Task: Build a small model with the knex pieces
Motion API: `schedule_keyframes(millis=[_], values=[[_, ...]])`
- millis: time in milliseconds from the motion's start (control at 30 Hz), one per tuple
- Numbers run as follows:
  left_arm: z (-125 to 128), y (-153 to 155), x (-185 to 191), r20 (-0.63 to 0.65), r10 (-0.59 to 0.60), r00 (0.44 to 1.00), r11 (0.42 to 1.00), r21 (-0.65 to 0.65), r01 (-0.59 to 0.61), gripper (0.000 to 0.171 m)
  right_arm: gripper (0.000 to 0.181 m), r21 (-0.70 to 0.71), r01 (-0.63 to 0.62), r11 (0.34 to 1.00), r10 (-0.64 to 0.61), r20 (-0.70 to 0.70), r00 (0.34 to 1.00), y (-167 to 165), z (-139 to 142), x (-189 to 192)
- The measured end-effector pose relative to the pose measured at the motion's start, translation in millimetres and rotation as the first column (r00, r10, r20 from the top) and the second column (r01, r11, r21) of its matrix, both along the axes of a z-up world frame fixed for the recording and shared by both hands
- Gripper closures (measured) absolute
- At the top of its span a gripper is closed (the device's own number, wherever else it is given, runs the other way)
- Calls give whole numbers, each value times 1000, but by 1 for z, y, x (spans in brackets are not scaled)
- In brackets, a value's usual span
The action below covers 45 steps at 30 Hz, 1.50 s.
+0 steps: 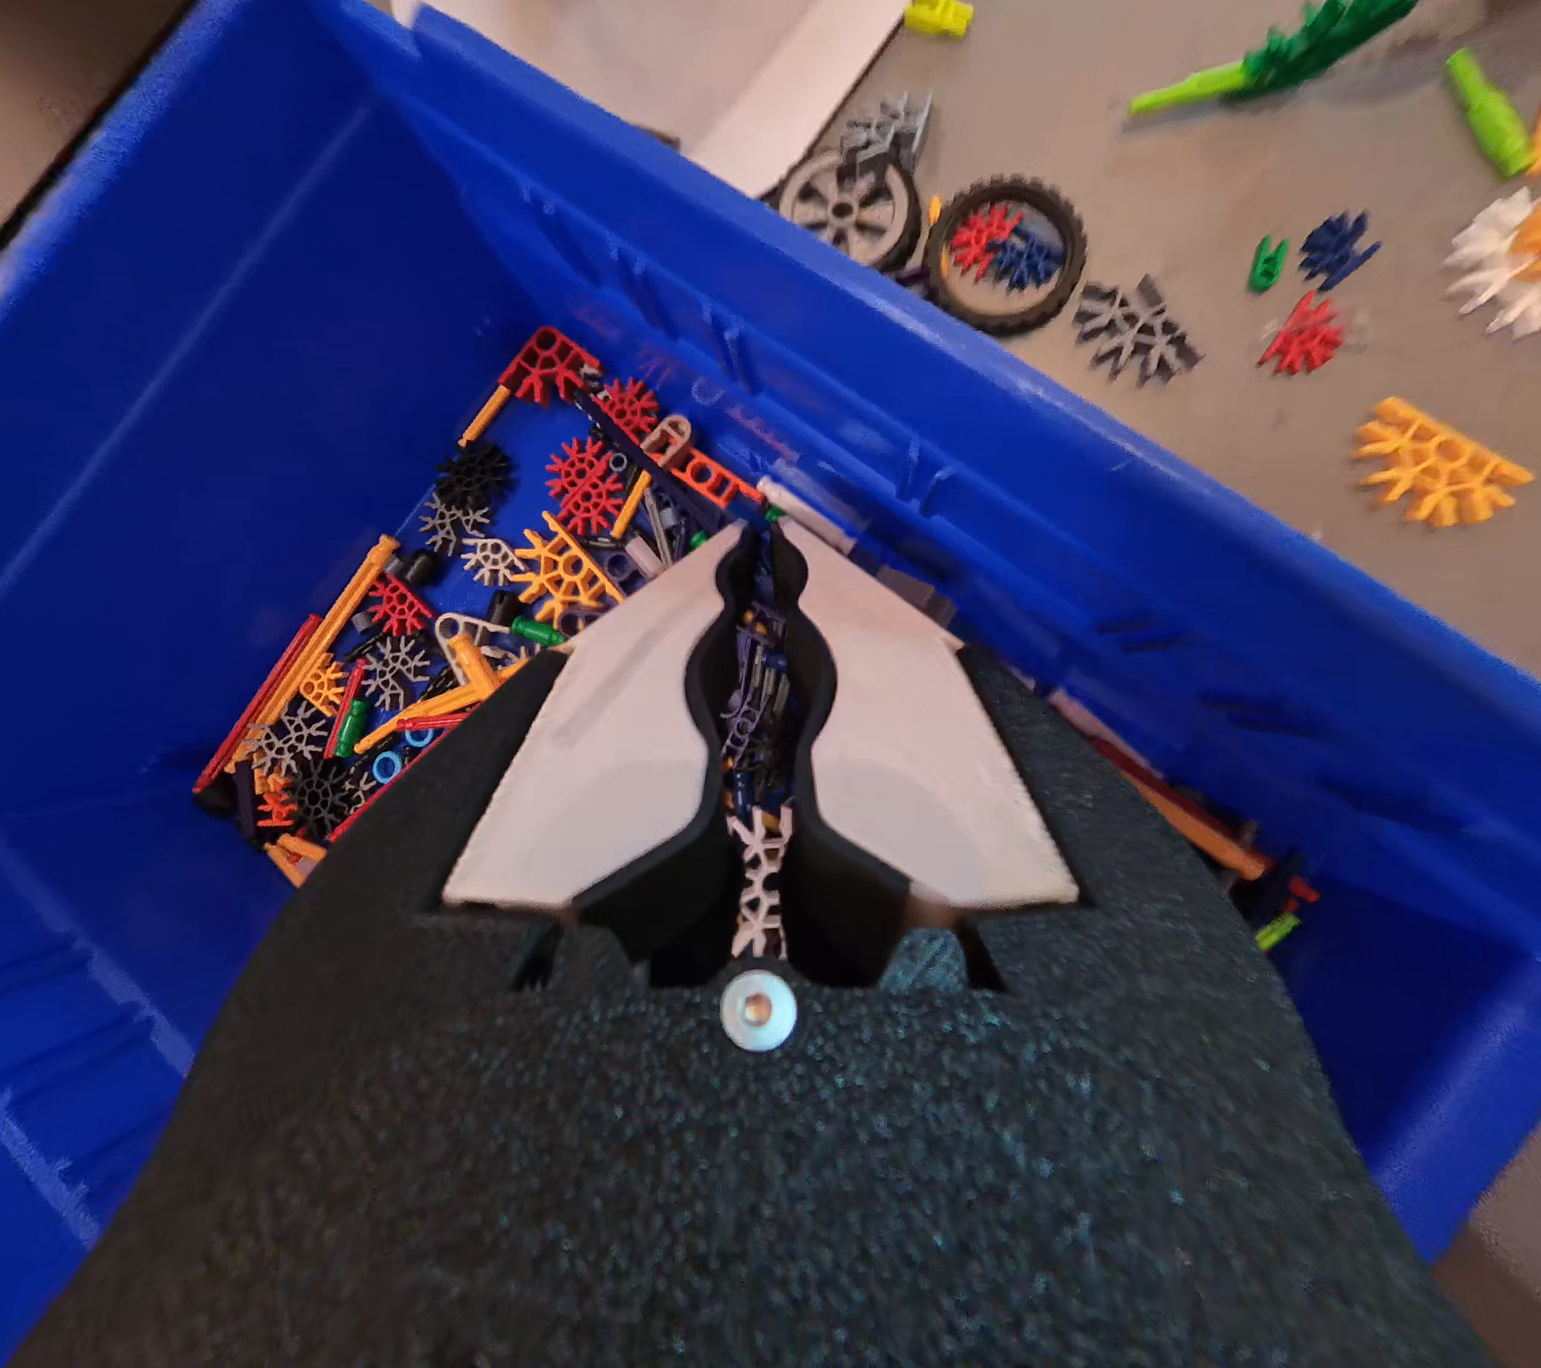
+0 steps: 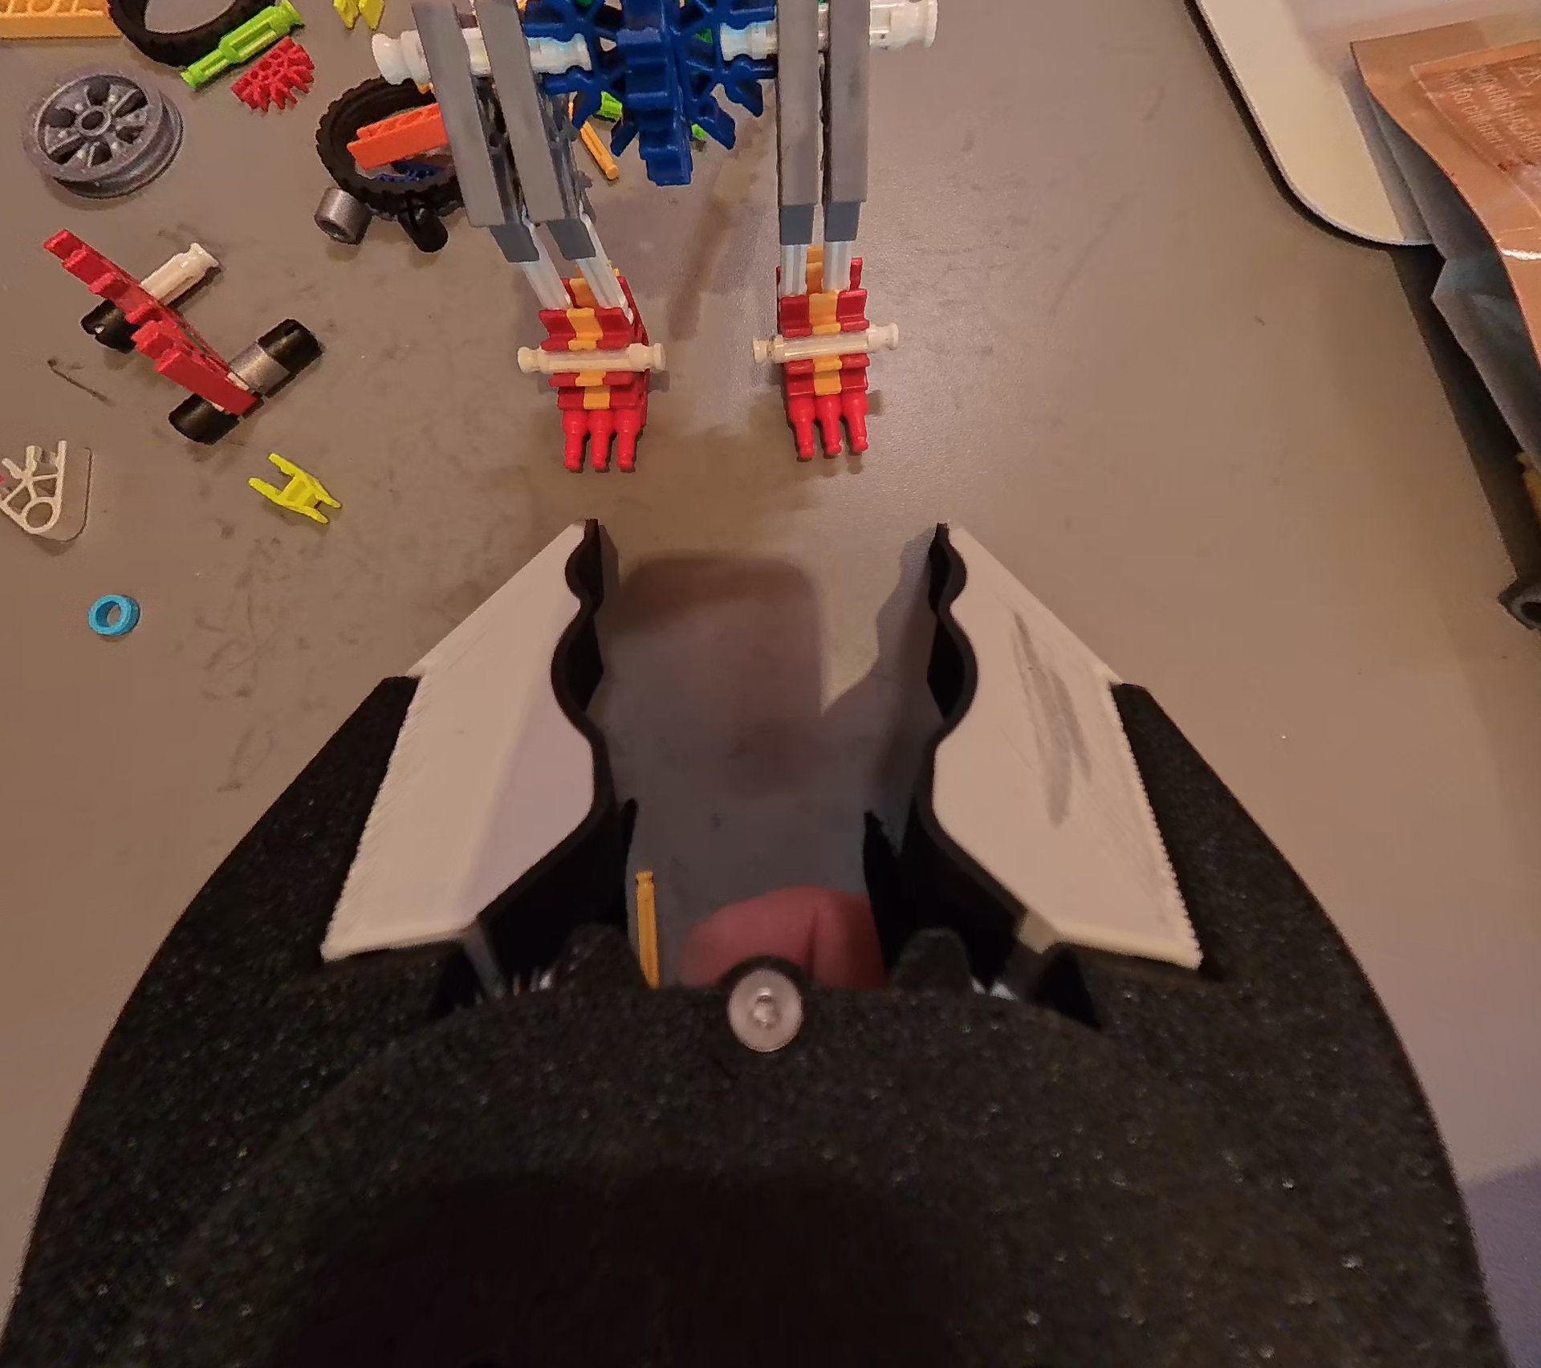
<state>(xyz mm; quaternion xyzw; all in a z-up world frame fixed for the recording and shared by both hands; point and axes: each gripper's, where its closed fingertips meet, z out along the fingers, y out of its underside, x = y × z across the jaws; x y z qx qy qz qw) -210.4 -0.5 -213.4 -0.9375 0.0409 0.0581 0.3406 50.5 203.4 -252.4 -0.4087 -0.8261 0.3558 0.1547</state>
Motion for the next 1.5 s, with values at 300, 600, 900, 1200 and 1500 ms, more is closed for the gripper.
schedule_keyframes(millis=[300, 600, 900, 1200, 1500], values=[[54, 8, 4, 165, 16, 986, 969, 242, -56, 171, 102, 3, 0, 1000, 0, -1, 1000, 0, 0, 0], [109, 31, 76, -44, -170, 985, 920, 351, 174, 171, 103, -2, 1, 1000, -1, 1, 1000, 0, 0, 0], [68, 52, 144, -181, -375, 909, 909, 121, 399, 171, 103, -4, 1, 1000, -1, 2, 1000, 0, 0, 0], [41, 48, 154, -243, -459, 855, 883, -14, 470, 169, 104, -7, 2, 1000, -2, 3, 1000, 0, 0, 0], [48, 48, 152, -225, -444, 868, 886, 39, 463, 158, 103, -4, 1, 1000, -1, 2, 1000, 0, 0, 0]])
